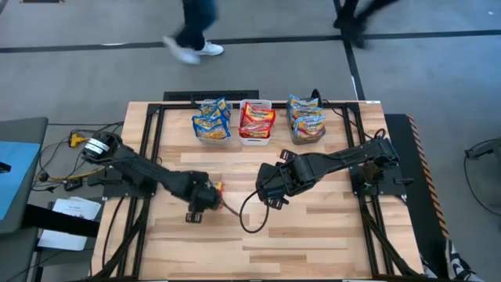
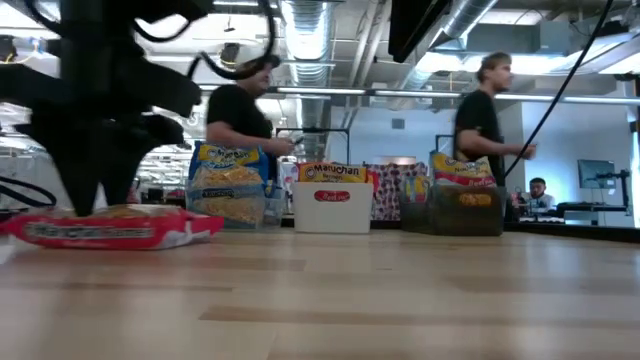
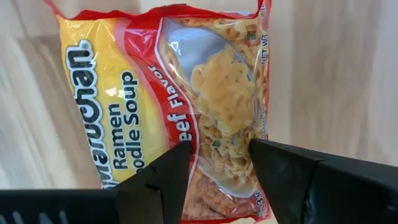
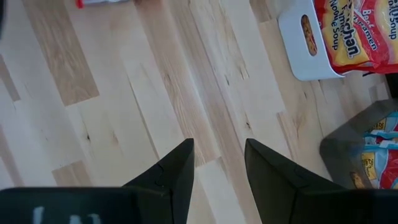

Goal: Sort Maruchan noodles
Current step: Put the red noodle pack into the white bin

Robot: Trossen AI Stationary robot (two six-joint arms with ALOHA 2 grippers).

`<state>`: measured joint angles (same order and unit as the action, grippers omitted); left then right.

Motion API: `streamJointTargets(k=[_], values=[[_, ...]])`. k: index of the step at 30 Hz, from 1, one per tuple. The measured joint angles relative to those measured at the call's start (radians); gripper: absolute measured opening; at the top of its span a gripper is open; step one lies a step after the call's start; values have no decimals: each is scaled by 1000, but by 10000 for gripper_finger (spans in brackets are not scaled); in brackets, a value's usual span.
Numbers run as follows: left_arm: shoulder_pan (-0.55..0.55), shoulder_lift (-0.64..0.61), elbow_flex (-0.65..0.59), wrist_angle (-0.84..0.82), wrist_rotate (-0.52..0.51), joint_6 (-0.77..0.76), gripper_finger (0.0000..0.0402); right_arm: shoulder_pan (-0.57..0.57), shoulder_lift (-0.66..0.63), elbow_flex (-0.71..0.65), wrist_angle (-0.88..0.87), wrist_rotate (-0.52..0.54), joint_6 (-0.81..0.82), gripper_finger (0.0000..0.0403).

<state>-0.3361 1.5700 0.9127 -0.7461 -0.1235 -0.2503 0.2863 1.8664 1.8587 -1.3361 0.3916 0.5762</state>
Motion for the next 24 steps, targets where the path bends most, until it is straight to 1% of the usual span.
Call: streamJointTargets(k=[6, 12, 14, 20, 24], values=[[83, -1, 2, 27, 19, 55, 166, -1, 0, 0, 6, 0, 0, 166], [119, -3, 5, 29, 142, 36, 166, -1, 0, 0, 6, 0, 0, 166], [119, -3, 14, 17, 162, 22, 166, -1, 0, 0, 9, 0, 0, 166], [106, -3, 85, -47, 164, 11, 166, -1, 0, 0, 33, -1, 2, 166], [85, -5, 138, -86, 147, 24, 166, -1, 0, 0, 50, -28, 3, 166]])
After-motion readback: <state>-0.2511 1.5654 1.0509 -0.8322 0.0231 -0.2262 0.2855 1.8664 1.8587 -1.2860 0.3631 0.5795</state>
